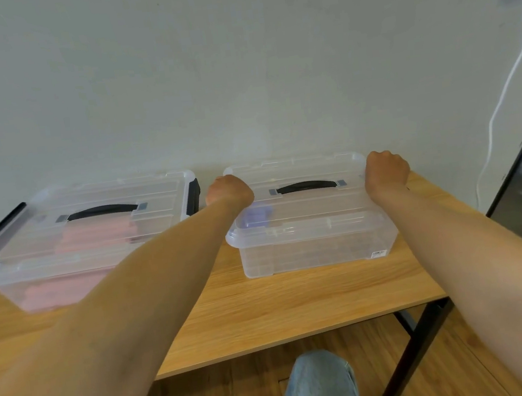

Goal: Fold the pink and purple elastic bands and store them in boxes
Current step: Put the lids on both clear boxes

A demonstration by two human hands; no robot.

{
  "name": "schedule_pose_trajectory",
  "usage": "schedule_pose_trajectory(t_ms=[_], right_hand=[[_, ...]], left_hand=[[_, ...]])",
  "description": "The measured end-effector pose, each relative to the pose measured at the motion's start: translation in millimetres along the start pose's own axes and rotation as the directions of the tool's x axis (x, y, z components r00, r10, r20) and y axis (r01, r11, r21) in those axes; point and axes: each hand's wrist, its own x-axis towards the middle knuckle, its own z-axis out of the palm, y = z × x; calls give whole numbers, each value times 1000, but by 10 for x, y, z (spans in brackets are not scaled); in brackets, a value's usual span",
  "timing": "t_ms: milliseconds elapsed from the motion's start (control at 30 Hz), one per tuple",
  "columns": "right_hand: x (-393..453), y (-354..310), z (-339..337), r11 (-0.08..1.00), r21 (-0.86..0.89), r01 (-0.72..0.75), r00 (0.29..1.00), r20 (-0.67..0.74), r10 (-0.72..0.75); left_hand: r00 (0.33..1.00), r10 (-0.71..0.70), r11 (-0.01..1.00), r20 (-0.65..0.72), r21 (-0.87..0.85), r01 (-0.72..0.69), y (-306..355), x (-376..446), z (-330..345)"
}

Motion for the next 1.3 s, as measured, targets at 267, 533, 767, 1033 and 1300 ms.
schedule_pose_trajectory(t_ms=[267, 533, 767, 1033, 1300], right_hand=[[6, 0, 26, 1000, 19, -2, 1000, -25, 2], [15, -12, 41, 1000, 21, -12, 999, -33, 13], [-11, -16, 29, 1000, 8, 3, 999, -50, -3], [-12, 38, 5, 998, 22, -61, 998, -17, 62], [-187, 77, -153, 973, 119, -196, 972, 158, 176]], left_hand=[[998, 5, 1000, -59, 7, -5, 19, -2, 16], [989, -1, 1000, -147, 30, 5, 51, -21, 5], [989, 42, 998, -139, 60, -34, 53, -43, -17], [1000, -22, 998, -19, 51, 23, -108, -90, -38], [981, -46, 998, 189, 43, 39, -80, -206, -156]])
